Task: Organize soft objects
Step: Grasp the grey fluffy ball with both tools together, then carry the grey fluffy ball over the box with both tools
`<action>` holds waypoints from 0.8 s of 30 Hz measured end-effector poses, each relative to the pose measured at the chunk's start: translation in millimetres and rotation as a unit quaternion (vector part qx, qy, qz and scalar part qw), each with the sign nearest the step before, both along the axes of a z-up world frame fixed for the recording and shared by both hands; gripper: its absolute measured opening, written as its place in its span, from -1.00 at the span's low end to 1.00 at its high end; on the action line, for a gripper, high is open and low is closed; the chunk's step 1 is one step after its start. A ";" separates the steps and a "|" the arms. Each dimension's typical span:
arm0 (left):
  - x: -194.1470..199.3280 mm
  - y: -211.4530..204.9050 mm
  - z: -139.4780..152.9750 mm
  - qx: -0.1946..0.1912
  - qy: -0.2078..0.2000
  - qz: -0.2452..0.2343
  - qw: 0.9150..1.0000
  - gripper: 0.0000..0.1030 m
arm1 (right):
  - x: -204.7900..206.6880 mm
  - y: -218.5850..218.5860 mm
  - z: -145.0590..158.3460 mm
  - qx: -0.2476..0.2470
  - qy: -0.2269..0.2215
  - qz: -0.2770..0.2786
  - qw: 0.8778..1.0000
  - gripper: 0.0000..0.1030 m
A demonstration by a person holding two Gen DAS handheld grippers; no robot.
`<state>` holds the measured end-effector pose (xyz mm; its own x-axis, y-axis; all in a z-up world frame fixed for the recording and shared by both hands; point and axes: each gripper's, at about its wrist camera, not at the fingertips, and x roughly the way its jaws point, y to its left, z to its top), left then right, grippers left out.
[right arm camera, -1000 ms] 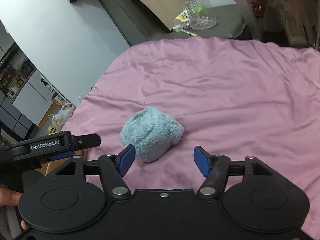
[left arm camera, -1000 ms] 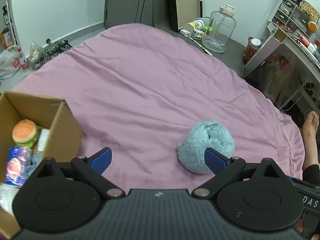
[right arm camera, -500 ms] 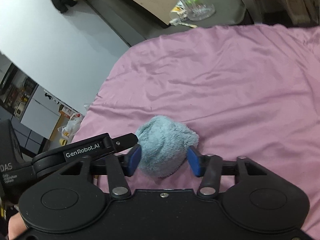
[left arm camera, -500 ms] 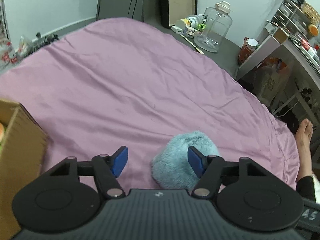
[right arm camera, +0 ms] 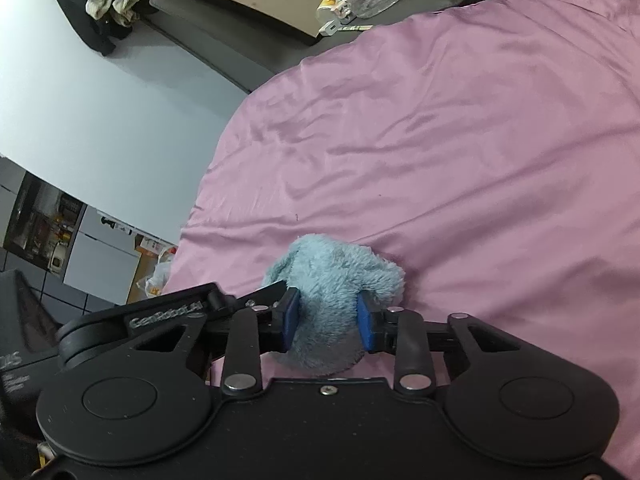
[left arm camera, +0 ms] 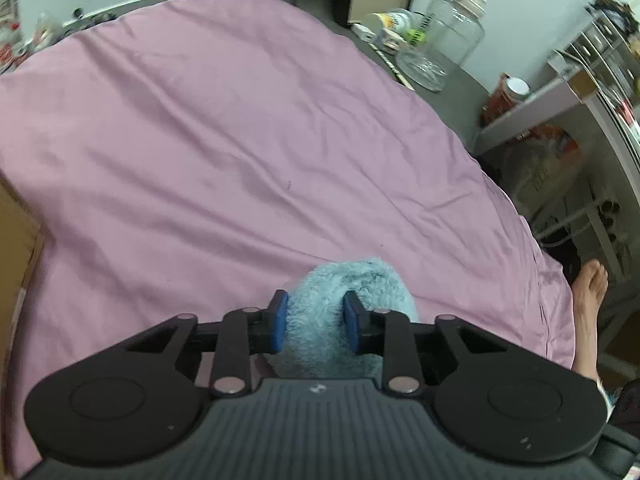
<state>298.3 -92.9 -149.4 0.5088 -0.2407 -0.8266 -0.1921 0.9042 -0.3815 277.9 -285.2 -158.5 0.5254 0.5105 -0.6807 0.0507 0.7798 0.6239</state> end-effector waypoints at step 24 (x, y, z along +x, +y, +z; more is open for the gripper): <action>-64.6 17.3 53.4 -0.003 -0.047 -0.025 0.999 -0.61 | -66.8 21.8 59.4 -0.016 -0.055 -0.013 0.998 -0.53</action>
<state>233.7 -75.6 -96.0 0.5709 -0.2724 -0.7745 -0.1097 0.9096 -0.4007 211.0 -263.4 -99.2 0.6117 0.4734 -0.6338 0.0040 0.7993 0.6009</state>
